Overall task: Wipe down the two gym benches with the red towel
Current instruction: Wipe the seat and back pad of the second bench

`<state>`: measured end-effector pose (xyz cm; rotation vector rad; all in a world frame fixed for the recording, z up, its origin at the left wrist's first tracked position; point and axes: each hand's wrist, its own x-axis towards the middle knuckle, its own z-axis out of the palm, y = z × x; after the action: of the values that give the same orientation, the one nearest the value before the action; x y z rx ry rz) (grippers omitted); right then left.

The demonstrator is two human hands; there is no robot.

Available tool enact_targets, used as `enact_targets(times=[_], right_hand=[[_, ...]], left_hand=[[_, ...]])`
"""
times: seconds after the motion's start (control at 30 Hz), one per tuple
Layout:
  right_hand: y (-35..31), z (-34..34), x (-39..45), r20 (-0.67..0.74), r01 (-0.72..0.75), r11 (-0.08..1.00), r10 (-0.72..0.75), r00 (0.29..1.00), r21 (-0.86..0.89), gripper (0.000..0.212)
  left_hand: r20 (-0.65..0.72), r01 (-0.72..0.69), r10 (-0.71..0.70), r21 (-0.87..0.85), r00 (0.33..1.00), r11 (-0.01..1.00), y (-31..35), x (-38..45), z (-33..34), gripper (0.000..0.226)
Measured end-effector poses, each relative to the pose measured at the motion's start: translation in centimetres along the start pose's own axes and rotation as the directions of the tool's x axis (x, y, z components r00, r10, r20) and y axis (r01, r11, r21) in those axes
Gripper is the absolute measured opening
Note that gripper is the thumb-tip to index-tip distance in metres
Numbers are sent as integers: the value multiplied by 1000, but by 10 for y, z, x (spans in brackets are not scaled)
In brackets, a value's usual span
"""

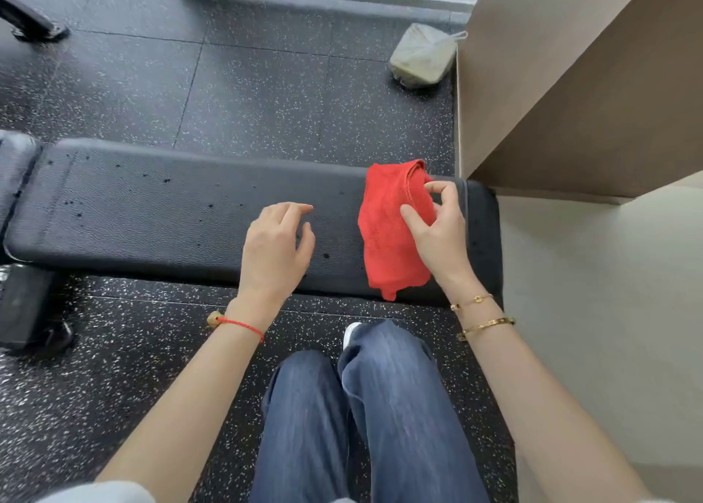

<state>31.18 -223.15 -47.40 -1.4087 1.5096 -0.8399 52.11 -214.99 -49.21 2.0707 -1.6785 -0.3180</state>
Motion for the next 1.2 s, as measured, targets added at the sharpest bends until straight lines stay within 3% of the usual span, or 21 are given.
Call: enact_targets(times=[0.2,0.3,0.4,0.47,0.53,0.6,0.73,0.97,1.1,1.2], right_hand=[[84,12,27,-136,233,944,-269,953,-233,33],[98,10,32,-168,246,882,-335,927,-402,53],[103,12,30,-126,272,669,-483,867,-691,55],[103,15,30,7,324,494,-541,841,-807,47],[100,22,34,203,435,491,-456,867,-755,49],[101,34,39,309,441,529,-323,894,-725,52],[105,60,42,283,371,455,-252,925,-809,54],[118,60,8,375,488,389,-331,866,-782,54],[118,39,32,312,393,473,-243,919,-789,53],[94,68,64,301,352,501,-183,936,-791,52]], left_hand=[[-91,-106,109,29,990,994,-49,6,76,29],[-130,-155,159,42,979,987,-58,11,93,30],[-156,-189,196,59,968,980,-64,13,103,30],[-181,-206,214,66,960,976,-67,13,107,30],[-195,-220,227,58,954,974,-70,12,110,29],[-208,-224,226,35,952,974,-72,12,111,27],[-218,-218,210,-11,953,976,-75,10,113,26],[-214,-226,218,-14,952,974,-79,11,115,25],[-216,-228,221,-9,951,974,-78,12,114,24],[-219,-225,218,-10,951,974,-78,12,114,24]])
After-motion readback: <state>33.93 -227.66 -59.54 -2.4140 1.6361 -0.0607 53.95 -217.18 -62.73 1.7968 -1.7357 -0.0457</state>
